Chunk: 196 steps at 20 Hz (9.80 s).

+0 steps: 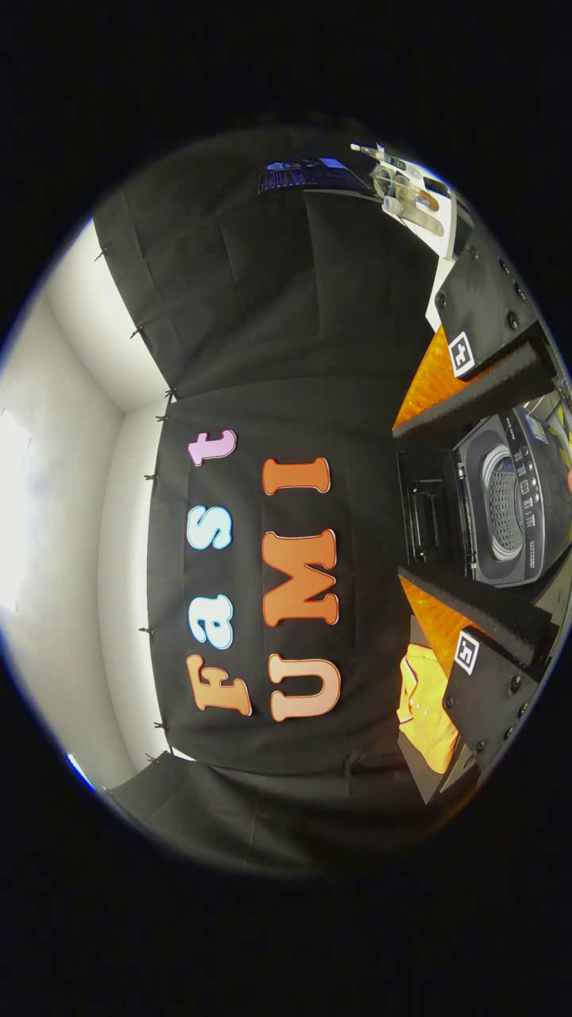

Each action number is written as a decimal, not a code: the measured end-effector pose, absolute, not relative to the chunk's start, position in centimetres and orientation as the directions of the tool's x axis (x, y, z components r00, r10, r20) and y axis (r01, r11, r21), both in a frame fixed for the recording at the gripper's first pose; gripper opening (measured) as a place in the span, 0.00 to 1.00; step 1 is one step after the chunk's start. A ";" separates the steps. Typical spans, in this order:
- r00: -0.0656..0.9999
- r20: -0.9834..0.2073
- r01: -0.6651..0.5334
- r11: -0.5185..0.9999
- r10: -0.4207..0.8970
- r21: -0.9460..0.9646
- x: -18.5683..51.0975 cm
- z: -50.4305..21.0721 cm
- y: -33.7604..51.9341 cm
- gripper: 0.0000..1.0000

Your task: Put the clothes into the washing machine and then close the washing machine lid.

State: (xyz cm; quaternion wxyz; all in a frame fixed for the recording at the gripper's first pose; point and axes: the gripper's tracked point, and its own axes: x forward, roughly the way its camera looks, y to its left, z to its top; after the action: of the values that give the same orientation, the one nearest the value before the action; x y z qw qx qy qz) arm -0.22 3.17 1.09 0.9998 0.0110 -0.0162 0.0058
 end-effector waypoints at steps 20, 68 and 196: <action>0.999 0.033 -0.041 0.999 0.040 0.009 -1.4 1.9 5.2 1.00; 0.699 -0.514 -0.496 0.855 0.497 0.153 15.6 -13.2 44.7 0.98; 0.746 -0.609 -0.223 0.963 0.269 0.153 28.0 -33.0 5.3 0.99</action>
State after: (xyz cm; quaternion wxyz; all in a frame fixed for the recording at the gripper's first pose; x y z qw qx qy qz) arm 28.03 5.31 -33.03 0.9338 0.0352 0.3308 0.1317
